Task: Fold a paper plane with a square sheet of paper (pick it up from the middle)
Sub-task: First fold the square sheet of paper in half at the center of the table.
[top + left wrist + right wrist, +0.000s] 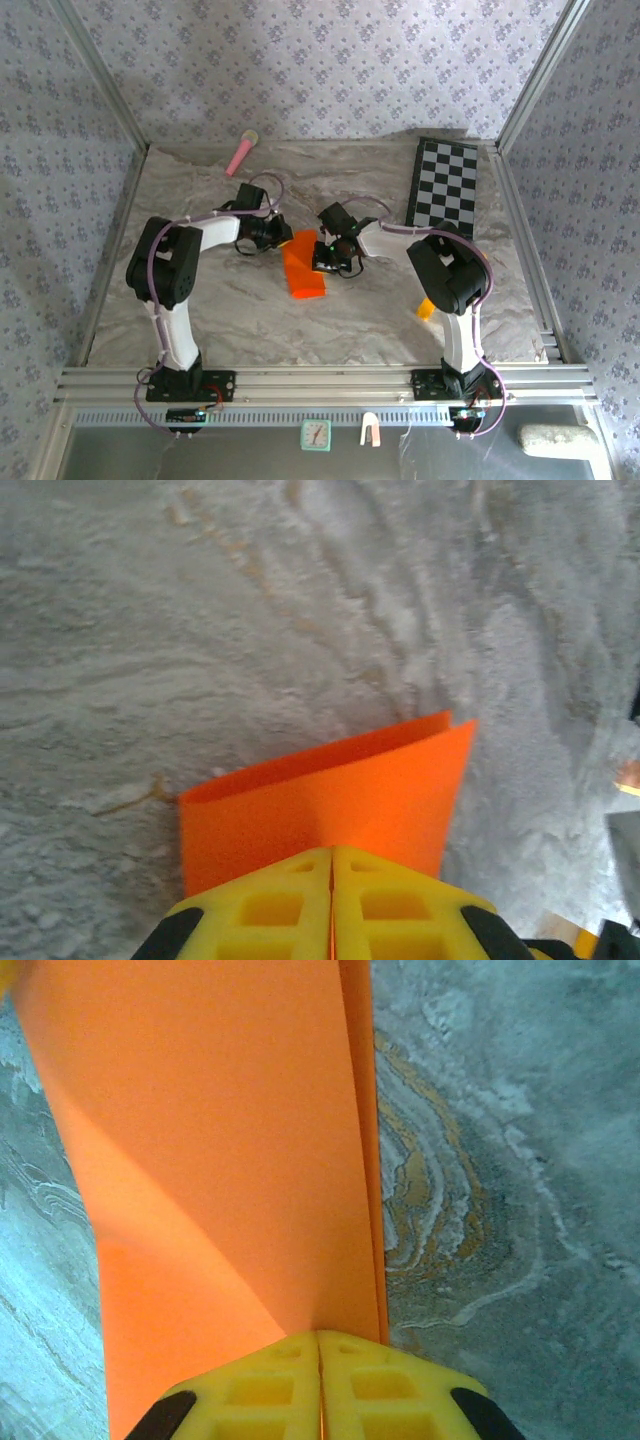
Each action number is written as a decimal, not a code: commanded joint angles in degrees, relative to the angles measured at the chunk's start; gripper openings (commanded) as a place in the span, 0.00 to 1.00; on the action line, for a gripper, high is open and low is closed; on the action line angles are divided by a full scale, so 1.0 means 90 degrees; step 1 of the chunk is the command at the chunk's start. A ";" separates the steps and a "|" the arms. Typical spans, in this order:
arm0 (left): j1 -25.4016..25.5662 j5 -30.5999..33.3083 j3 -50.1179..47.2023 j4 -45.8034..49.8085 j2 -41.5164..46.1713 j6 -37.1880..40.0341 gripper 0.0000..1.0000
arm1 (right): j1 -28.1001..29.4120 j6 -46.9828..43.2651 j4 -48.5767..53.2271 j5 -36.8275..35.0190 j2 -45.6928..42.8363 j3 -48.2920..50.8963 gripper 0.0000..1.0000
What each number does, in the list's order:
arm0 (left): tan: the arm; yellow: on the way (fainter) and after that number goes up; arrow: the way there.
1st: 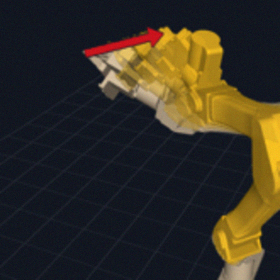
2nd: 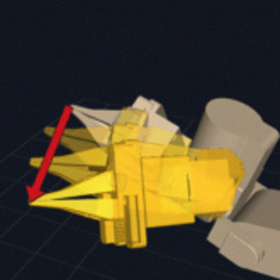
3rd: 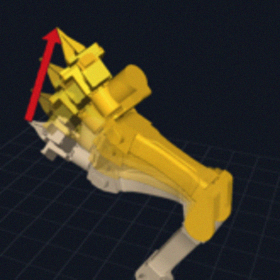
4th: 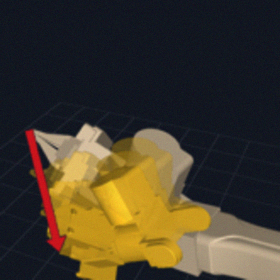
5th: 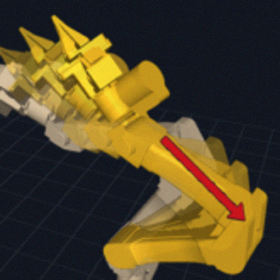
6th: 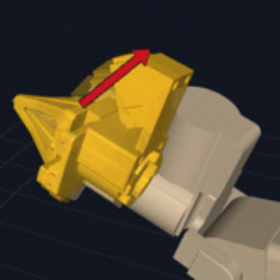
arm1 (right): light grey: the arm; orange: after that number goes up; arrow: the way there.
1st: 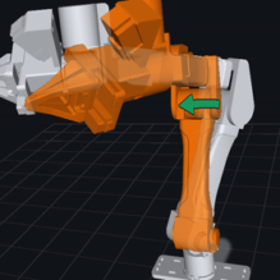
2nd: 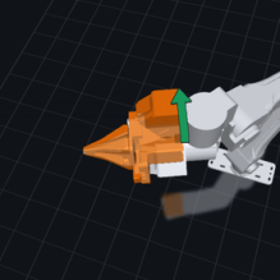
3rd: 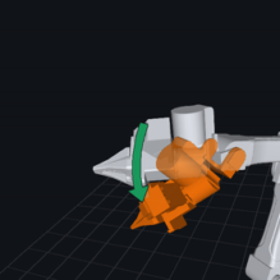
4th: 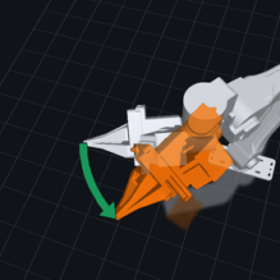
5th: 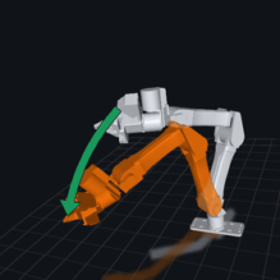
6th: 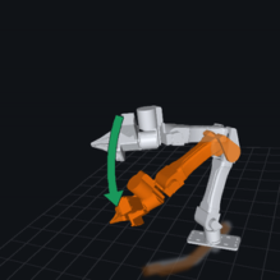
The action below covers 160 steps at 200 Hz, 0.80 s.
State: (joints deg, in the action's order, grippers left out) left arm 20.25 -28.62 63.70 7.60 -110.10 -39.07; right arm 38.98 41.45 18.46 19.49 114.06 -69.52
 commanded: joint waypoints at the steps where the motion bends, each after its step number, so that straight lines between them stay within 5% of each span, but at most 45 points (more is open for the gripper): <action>1: -0.0042 0.0431 0.0338 0.0395 -0.0174 0.0140 0.09 | -0.0101 -0.0075 0.1201 -0.1215 0.0832 0.0624 0.08; 75: -0.0540 0.1296 0.0762 0.0930 -0.0351 0.0510 0.09 | -0.0107 -0.0065 0.1172 -0.1208 0.0852 0.0651 0.08; 160: 0.0284 0.0097 -0.0603 0.0608 0.1398 -0.0691 0.09 | -0.0120 -0.0040 0.1153 -0.1140 0.0869 0.0665 0.07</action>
State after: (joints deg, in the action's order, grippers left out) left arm 20.21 -23.29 63.11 14.37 -99.85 -39.40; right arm 38.98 41.50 17.61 19.55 114.02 -68.88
